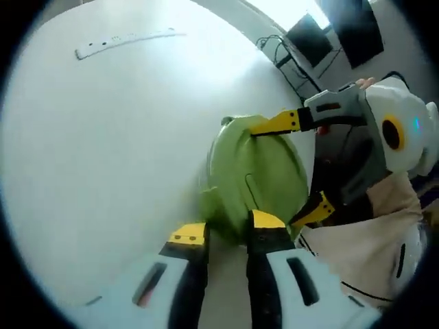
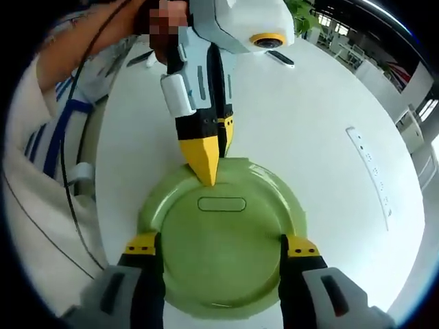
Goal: Pick up the tomato from the tabletop place it into the food storage container close the lid and lock the latches
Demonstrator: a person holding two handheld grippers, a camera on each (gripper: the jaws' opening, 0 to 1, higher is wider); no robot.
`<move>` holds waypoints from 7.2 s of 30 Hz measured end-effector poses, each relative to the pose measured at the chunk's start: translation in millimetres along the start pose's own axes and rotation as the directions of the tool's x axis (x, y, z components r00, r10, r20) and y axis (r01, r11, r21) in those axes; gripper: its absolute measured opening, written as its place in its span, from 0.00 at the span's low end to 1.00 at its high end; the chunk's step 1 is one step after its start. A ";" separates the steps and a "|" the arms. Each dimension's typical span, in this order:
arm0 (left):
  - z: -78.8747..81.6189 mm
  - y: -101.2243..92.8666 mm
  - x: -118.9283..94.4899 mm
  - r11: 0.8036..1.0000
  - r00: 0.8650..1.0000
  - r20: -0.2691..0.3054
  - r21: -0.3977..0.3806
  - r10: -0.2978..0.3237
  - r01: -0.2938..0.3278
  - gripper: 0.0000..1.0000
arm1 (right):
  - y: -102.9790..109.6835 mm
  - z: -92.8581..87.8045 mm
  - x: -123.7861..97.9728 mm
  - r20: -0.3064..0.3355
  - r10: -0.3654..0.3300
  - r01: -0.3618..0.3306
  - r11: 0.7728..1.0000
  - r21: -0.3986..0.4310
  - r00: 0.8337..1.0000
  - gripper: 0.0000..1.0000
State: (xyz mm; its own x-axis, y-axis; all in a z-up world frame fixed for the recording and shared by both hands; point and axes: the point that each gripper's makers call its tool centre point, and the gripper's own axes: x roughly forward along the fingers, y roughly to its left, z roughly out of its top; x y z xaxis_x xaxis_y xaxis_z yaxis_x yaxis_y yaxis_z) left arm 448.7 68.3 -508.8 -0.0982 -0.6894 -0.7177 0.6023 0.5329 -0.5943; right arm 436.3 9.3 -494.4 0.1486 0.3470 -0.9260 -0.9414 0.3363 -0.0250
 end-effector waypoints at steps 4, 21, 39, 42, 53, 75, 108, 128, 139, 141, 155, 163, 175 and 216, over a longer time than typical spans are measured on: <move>1.4 -6.6 -2.1 0.995 0.997 -0.049 0.077 0.063 -0.059 0.09 | 0.5 1.0 0.1 0.000 0.003 -0.003 1.000 -0.010 1.000 0.62; 2.1 -3.7 -3.9 0.990 0.995 -0.014 0.107 0.097 -0.095 0.14 | 3.0 1.1 -1.7 0.023 0.001 -0.001 1.000 -0.015 1.000 0.63; 6.5 -3.9 -10.5 0.968 0.977 0.157 0.184 0.144 -0.172 0.20 | 3.7 2.3 -2.9 0.115 0.012 -0.007 0.999 -0.047 0.993 0.63; 14.6 -7.6 -16.1 0.969 0.967 0.222 0.181 0.128 -0.170 0.20 | 3.6 2.8 -2.8 0.122 0.012 -0.006 0.999 -0.047 0.992 0.63; 37.9 -31.5 -40.9 0.927 0.902 0.423 0.300 0.083 -0.226 0.21 | -2.4 11.0 -8.9 0.195 -0.039 0.048 0.998 -0.040 0.980 0.63; 55.2 -50.7 -130.4 0.752 0.547 0.833 0.304 0.089 -0.585 0.31 | -33.9 25.0 -108.4 0.618 -0.243 0.203 0.970 0.134 0.748 0.65; -46.7 -55.9 -217.8 0.629 0.080 0.985 -0.032 0.150 -0.777 0.56 | -93.4 -155.6 -238.2 0.658 -0.674 0.313 0.739 0.596 0.337 0.68; -94.3 -17.5 -226.8 0.633 -0.079 0.961 -0.237 0.267 -0.737 0.58 | -88.3 -261.3 -206.6 0.523 -0.818 0.357 0.574 0.737 0.238 0.70; -113.7 -1.9 -212.7 0.628 -0.086 0.944 -0.279 0.320 -0.726 0.58 | -91.6 -284.8 -185.1 0.482 -0.841 0.326 0.541 0.775 0.246 0.70; -115.6 -0.4 -213.2 0.632 -0.089 0.942 -0.284 0.323 -0.721 0.58 | -92.1 -287.4 -187.9 0.478 -0.846 0.321 0.532 0.784 0.235 0.70; -108.2 -7.5 -206.1 0.673 0.008 0.975 -0.149 0.224 -0.725 0.60 | -91.7 -276.2 -207.4 0.551 -0.806 0.329 0.592 0.736 0.216 0.70; -94.5 -15.2 -181.8 0.696 0.184 0.976 0.052 0.116 -0.716 0.69 | -82.8 -243.5 -199.7 0.681 -0.683 0.328 0.728 0.602 0.266 0.72; -82.6 -19.4 -152.3 0.714 0.336 0.942 0.221 0.021 -0.665 0.70 | -70.8 -206.5 -188.6 0.789 -0.519 0.277 0.852 0.444 0.330 0.74; -30.2 -18.5 -50.9 0.694 0.654 0.747 0.534 -0.120 -0.483 0.70 | -18.7 -92.8 -75.5 0.845 -0.039 0.099 0.995 -0.017 0.534 0.82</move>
State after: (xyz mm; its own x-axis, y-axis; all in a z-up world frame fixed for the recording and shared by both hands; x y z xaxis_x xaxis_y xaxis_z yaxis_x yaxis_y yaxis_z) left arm 418.6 108.4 -472.2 0.4553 -0.8813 -0.1264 0.8885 0.4406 0.1284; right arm 414.7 -104.5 -459.0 0.3716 0.9117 -0.1755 -0.9271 0.3542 -0.1226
